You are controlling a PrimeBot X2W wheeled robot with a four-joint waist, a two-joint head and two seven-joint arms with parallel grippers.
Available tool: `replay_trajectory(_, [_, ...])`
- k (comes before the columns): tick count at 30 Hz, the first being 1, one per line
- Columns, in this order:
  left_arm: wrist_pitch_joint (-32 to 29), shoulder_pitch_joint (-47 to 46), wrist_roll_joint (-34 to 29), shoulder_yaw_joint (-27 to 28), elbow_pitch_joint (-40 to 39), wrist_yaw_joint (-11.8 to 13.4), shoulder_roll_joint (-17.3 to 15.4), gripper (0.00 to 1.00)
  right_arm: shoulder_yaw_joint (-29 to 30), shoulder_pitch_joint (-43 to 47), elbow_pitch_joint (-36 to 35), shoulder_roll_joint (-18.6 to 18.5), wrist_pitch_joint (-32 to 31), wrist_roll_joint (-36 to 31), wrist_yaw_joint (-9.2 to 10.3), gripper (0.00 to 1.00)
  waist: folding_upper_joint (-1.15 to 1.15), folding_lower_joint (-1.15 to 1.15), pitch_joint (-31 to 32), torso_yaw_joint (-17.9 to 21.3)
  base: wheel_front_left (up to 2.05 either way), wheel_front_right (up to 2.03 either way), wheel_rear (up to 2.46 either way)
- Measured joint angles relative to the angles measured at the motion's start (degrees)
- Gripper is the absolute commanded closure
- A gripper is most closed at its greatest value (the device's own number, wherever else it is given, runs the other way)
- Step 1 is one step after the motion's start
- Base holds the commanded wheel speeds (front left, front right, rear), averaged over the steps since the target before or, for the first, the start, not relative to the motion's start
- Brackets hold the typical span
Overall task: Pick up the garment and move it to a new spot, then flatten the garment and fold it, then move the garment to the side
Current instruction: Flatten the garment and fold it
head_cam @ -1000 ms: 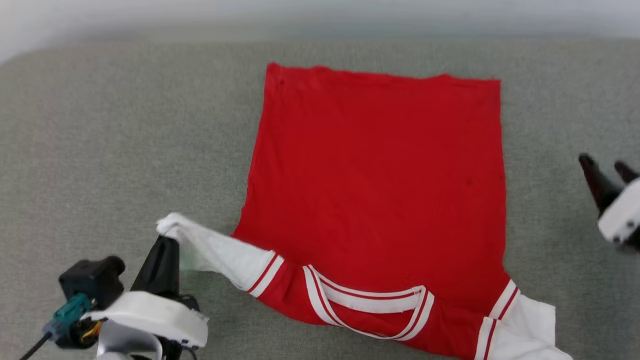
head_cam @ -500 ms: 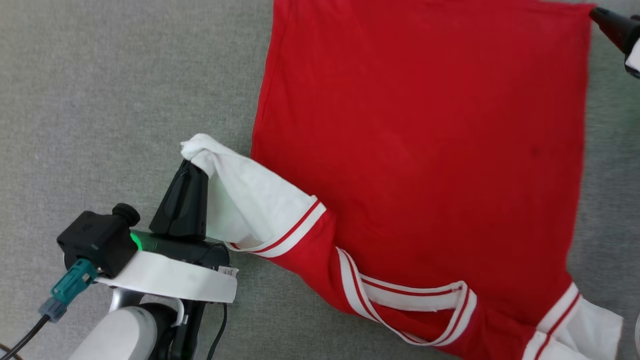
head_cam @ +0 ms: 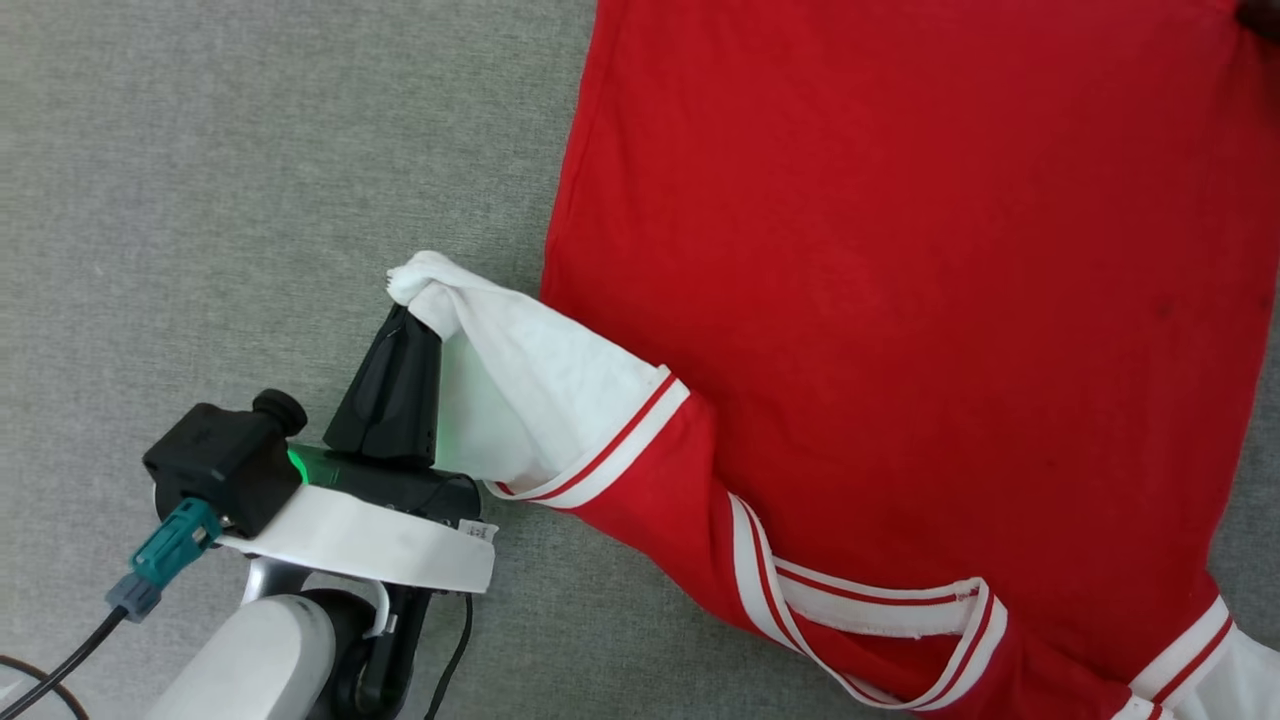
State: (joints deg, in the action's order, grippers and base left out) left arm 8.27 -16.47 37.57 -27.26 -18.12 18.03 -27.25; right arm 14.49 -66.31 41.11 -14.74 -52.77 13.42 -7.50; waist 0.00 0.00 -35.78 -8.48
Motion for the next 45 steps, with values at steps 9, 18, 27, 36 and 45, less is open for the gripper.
replay_trajectory(9, [-0.27,2.02,1.59,-0.30,4.65,-0.14,0.01,1.00,-8.08,5.83,-4.34,-4.33,-0.75,0.31,-0.02,1.00,0.00,0.00,5.12,0.48,0.00,0.00,0.00])
replay_trajectory(18, [-1.24,8.33,5.09,0.26,9.65,0.81,-0.49,1.00,-12.41,24.89,-18.87,-9.98,-3.65,6.75,-0.01,1.00,0.00,0.00,14.77,3.57,0.00,0.00,0.00])
replay_trajectory(27, [-2.61,15.51,8.25,1.47,10.47,2.70,-1.86,1.00,-3.54,55.03,-35.50,-6.72,-7.92,8.76,-0.01,1.00,0.00,-0.02,24.03,8.53,0.00,0.00,0.00])
replay_trajectory(36, [-4.11,19.19,9.53,2.03,10.21,3.78,-3.69,1.00,3.93,77.89,-44.96,6.54,-9.31,8.56,0.00,1.00,0.00,-0.02,28.97,12.14,0.00,0.00,0.00])
replay_trajectory(45, [-5.58,19.52,9.98,1.67,9.99,4.05,-4.42,1.00,5.88,76.74,-46.98,9.64,5.46,9.31,0.00,0.00,0.00,-0.02,29.38,12.52,0.00,0.00,0.00])
